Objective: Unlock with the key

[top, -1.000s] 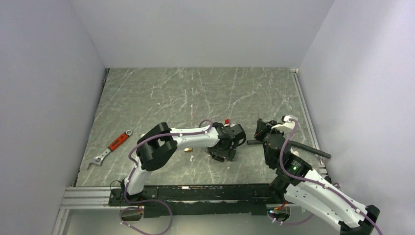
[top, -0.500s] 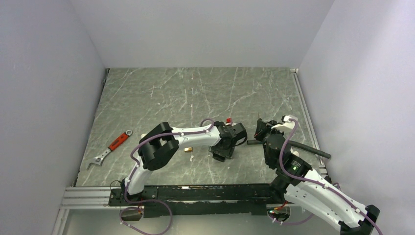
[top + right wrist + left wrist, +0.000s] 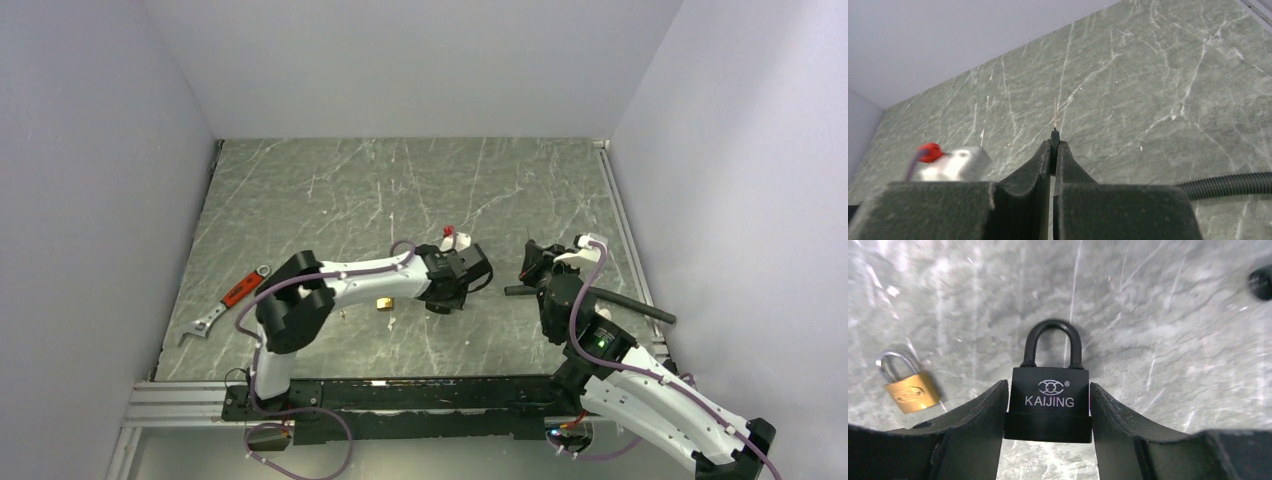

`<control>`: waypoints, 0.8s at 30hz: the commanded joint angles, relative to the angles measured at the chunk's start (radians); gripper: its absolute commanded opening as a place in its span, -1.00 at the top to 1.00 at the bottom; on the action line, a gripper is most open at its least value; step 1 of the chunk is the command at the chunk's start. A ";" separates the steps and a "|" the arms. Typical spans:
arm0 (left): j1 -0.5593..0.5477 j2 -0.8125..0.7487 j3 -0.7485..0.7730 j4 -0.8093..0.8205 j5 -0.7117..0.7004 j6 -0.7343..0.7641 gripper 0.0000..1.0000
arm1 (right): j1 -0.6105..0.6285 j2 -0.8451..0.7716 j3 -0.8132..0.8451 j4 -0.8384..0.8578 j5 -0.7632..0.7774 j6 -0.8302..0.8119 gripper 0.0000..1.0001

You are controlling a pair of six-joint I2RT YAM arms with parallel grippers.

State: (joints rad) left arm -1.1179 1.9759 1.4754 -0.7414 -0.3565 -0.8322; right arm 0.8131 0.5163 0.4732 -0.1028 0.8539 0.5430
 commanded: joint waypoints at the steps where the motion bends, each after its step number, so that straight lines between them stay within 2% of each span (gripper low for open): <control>1: 0.025 -0.197 -0.046 0.145 -0.127 -0.029 1.00 | 0.002 -0.004 0.013 0.071 0.008 -0.055 1.00; 5: 0.078 -0.327 -0.209 0.377 -0.009 0.023 1.00 | 0.003 -0.011 0.004 0.098 -0.007 -0.071 1.00; 7: 0.106 -0.369 -0.259 0.424 0.039 0.009 1.00 | 0.001 -0.008 0.004 0.098 -0.013 -0.065 1.00; 11: 0.120 -0.396 -0.300 0.411 0.008 -0.036 1.00 | 0.002 -0.004 -0.005 0.098 -0.042 -0.064 1.00; 15: 0.133 -0.463 -0.384 0.499 -0.009 -0.072 1.00 | 0.001 -0.016 -0.039 0.183 -0.156 -0.099 1.00; 17: 0.146 -0.463 -0.375 0.499 0.021 -0.041 1.00 | 0.001 -0.016 -0.039 0.177 -0.163 -0.088 1.00; 19: 0.154 -0.427 -0.306 0.404 0.032 0.011 1.00 | 0.002 -0.010 -0.033 0.153 -0.154 -0.082 1.00; 20: 0.154 -0.397 -0.262 0.324 0.031 0.035 0.82 | 0.002 -0.007 -0.027 0.142 -0.150 -0.081 1.00; 22: 0.153 -0.325 -0.175 0.158 0.022 0.077 0.31 | 0.002 -0.001 -0.015 0.111 -0.142 -0.074 1.00; 24: 0.154 -0.241 -0.083 -0.041 -0.054 0.026 -0.01 | 0.001 0.004 -0.012 0.088 -0.134 -0.059 1.00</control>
State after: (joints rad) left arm -0.9668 1.6234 1.2419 -0.4789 -0.3393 -0.8112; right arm 0.8131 0.5117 0.4328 0.0025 0.7227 0.4732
